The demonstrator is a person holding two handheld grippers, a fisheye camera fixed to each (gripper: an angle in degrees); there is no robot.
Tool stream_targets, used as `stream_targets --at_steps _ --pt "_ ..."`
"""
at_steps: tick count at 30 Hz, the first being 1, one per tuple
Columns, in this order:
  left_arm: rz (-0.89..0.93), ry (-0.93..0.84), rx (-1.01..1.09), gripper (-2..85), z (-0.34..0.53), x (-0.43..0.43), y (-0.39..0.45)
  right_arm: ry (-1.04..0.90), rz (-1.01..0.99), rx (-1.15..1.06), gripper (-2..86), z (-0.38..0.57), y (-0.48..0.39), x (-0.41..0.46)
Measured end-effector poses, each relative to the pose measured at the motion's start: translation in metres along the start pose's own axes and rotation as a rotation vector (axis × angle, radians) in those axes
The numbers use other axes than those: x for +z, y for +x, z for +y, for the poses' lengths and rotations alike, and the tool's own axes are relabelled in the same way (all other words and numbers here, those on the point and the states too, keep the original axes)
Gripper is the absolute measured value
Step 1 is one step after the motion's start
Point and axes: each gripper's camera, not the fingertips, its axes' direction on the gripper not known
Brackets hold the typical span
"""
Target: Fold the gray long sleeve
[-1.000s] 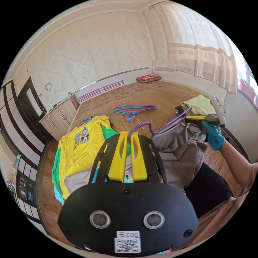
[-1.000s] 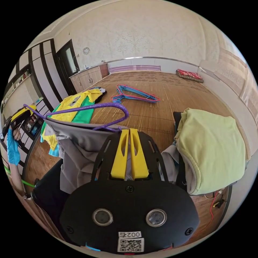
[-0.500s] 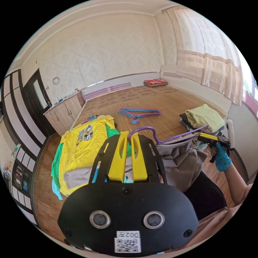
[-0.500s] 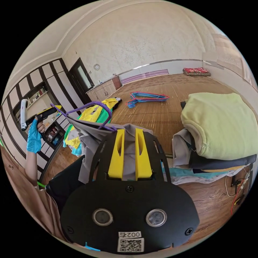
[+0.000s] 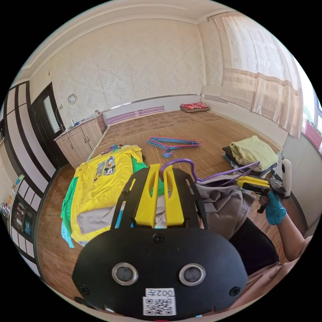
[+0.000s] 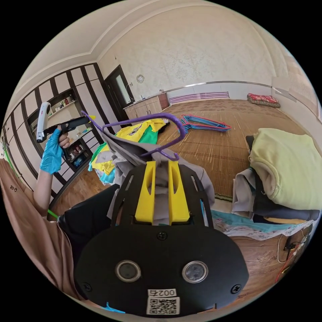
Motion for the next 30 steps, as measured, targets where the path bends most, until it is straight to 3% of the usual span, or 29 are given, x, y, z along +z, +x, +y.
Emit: stream_targets --at_steps 13,30 --pt "0.025 0.033 0.005 -0.9 0.011 -0.020 -0.004 0.193 -0.034 0.092 9.3 0.009 -0.028 -0.018" --pt "0.009 0.150 -0.010 0.1 0.009 -0.066 -0.018 0.355 0.076 -0.106 5.1 -0.006 -0.099 -0.095"
